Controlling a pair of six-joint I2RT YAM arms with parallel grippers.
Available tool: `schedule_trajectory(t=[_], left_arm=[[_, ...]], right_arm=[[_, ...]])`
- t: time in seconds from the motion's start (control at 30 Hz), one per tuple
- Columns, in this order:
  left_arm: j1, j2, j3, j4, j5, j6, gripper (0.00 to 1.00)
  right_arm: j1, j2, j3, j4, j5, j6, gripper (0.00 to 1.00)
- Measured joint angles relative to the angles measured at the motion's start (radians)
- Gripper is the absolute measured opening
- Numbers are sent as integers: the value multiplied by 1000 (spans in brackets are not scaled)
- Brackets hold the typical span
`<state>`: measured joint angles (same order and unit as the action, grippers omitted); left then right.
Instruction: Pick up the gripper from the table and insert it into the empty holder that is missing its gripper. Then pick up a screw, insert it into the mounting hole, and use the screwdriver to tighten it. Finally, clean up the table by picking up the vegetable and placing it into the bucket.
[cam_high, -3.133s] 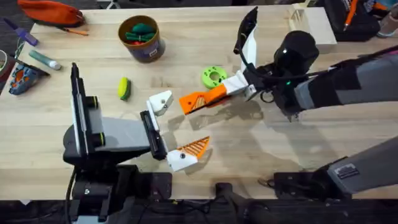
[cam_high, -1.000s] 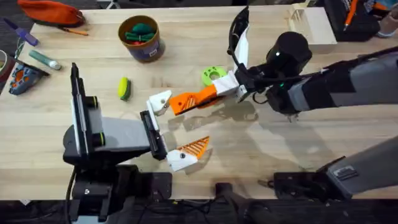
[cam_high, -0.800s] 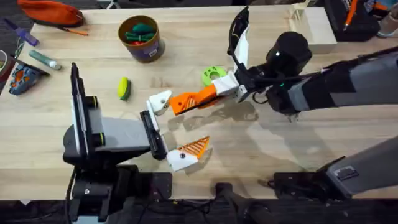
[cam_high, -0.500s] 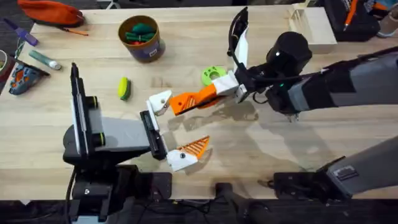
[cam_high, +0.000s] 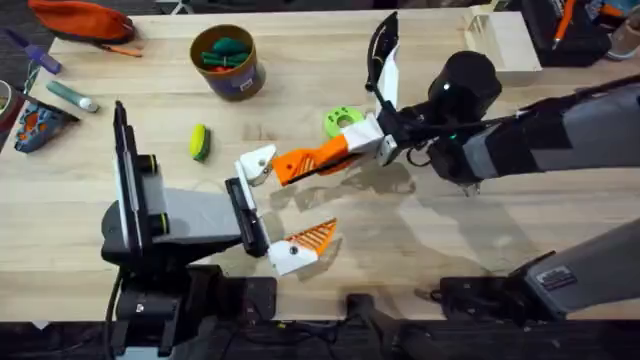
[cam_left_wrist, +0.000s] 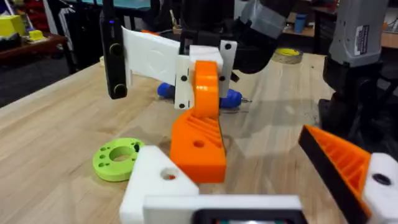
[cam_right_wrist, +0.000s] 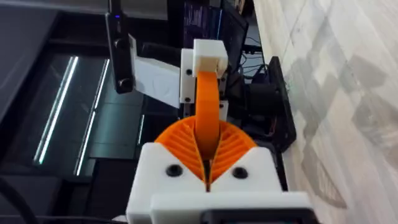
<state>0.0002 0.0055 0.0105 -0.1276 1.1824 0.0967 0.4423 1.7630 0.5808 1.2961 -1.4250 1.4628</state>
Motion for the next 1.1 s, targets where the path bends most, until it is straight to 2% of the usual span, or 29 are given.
schedule_trajectory(t=[1.1], left_arm=[[0, 0, 0, 0, -1, 0, 987]], right_arm=[[15, 0, 0, -1, 7, 9, 9]])
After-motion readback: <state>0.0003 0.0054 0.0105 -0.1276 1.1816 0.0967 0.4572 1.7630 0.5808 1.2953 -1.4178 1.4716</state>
